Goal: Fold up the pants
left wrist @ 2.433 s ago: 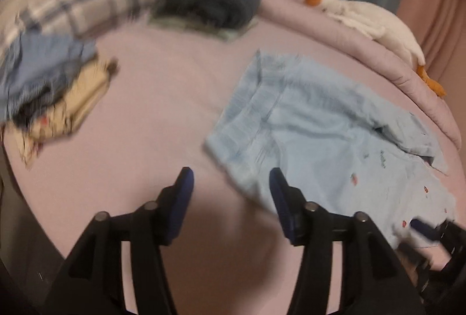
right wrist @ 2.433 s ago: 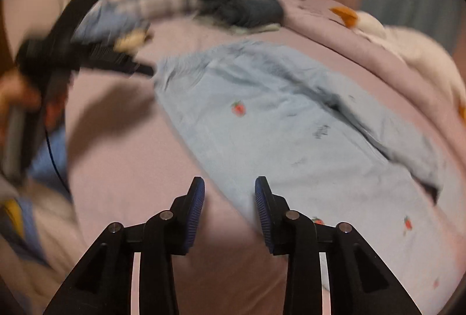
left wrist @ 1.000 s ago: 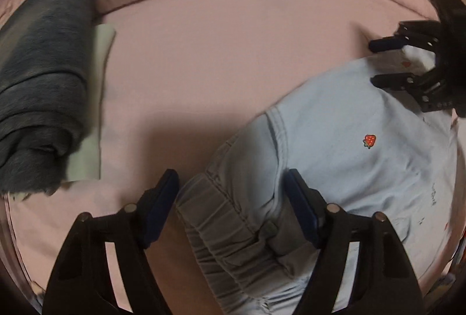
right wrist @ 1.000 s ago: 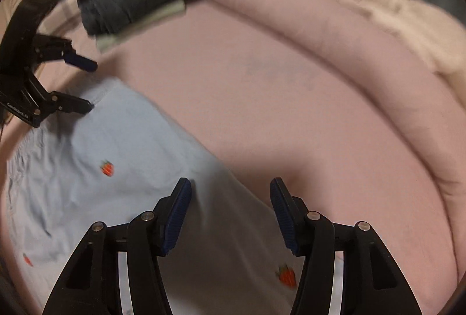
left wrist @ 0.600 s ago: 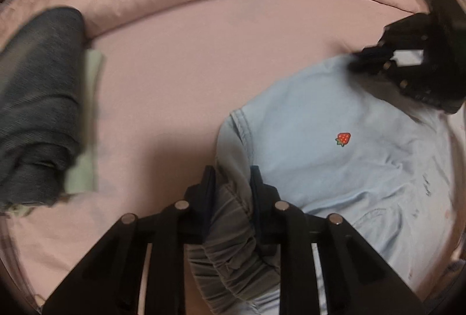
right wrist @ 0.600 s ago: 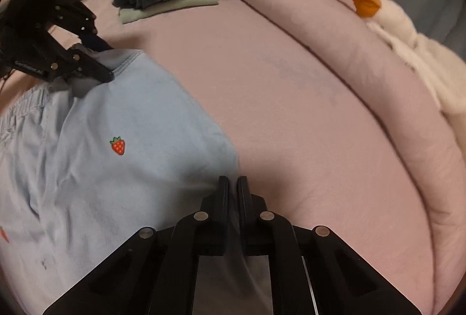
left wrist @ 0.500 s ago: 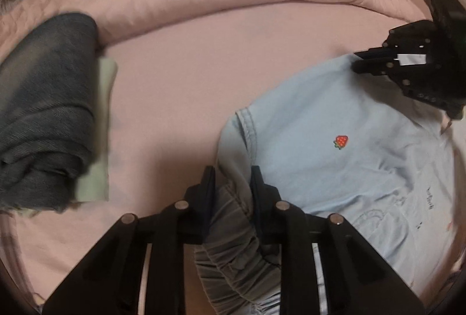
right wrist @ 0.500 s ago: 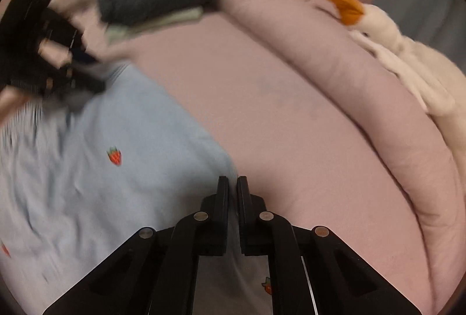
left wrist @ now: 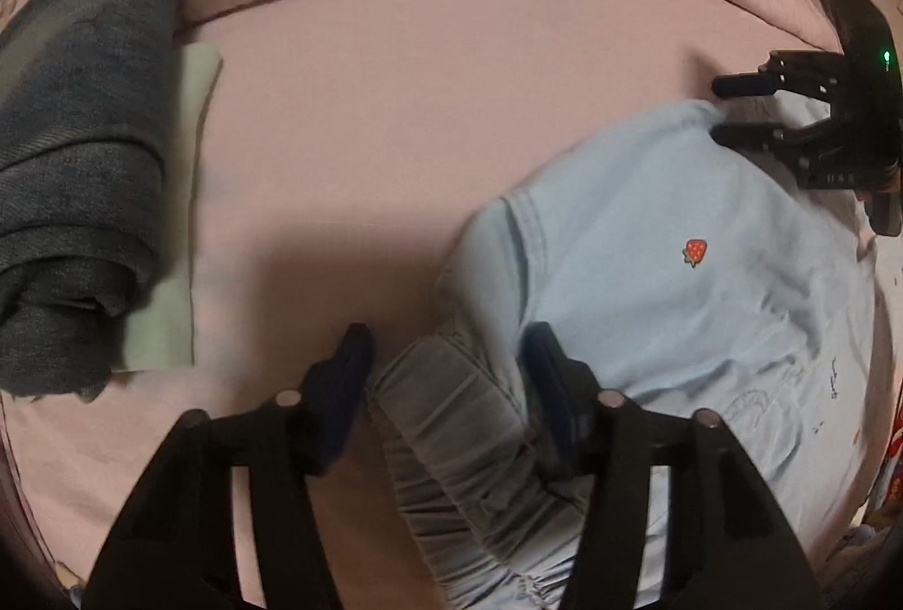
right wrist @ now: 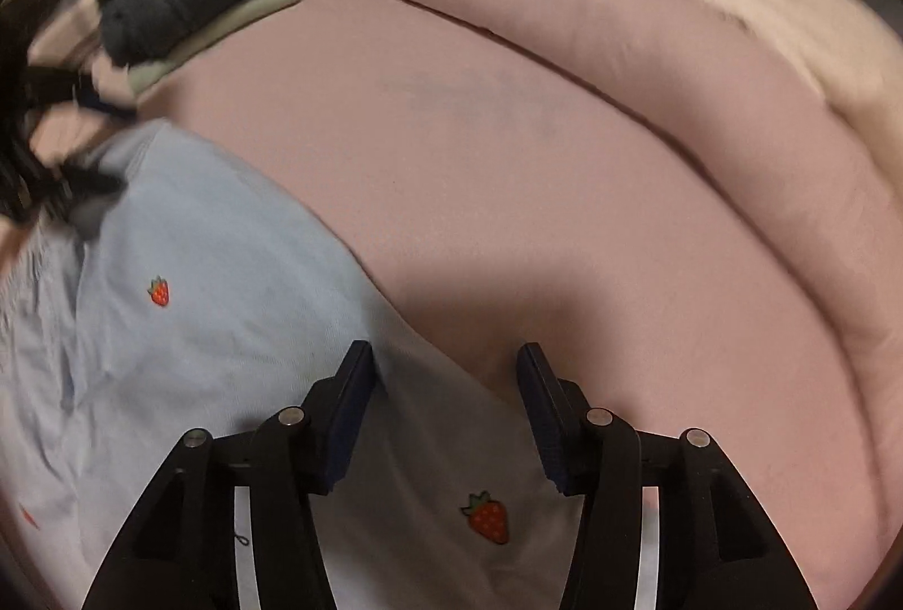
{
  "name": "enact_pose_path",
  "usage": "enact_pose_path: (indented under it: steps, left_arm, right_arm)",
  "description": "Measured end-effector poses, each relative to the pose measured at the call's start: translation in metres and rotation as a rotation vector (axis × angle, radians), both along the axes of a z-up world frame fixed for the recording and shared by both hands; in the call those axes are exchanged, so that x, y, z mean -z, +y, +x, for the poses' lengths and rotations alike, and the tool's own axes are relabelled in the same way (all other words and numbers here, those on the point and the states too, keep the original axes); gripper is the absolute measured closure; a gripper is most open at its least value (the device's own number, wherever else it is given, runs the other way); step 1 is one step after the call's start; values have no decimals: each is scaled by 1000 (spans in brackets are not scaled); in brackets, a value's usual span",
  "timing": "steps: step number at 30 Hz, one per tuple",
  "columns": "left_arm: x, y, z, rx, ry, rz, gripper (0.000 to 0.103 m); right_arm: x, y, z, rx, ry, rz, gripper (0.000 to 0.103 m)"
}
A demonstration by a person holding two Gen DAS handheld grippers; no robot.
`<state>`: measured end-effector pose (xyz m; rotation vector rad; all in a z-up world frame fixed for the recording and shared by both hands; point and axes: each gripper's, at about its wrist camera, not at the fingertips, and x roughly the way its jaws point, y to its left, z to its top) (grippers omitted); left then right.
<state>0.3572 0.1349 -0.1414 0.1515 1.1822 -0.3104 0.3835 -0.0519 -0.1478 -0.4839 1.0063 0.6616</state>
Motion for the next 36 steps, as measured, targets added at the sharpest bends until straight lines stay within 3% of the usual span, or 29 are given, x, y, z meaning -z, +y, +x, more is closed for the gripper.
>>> enact_pose_path:
  steps: [2,3,6,11,16,17,22,25,30,36]
  left_arm:
    - [-6,-13,-4,33,-14,-3,67]
    - [-9,-19,-7,35,-25,17,68]
    - [-16,-35,-10,66,-73,109,69]
    - [-47,-65,-45,107,-244,204,67]
    - [-74,-41,-100,181,-409,306,69]
    - [-76,-10,-126,182,-424,322,70]
    - [-73,14,-191,209,-534,396,70]
    - [-61,18,-228,247,-610,456,70]
    - [-30,22,-276,300,-647,523,70]
    - [12,25,-303,331,-628,599,72]
  right_arm:
    - [0,0,-4,-1,-1,15,57]
    - [-2,2,-9,-18,-11,21,74]
    - [-5,10,-30,-38,-82,-6,90]
    - [-35,5,-41,4,-200,3,92]
    - [-88,-14,-91,-11,-344,12,96]
    - [-98,-18,-106,-29,-355,25,96]
    - [-111,-29,-174,-81,-366,50,96]
    - [-104,-34,-233,-158,-351,68,96]
    - [-72,-24,-308,-263,-335,26,96]
    - [-1,-7,-328,-304,-237,-59,96]
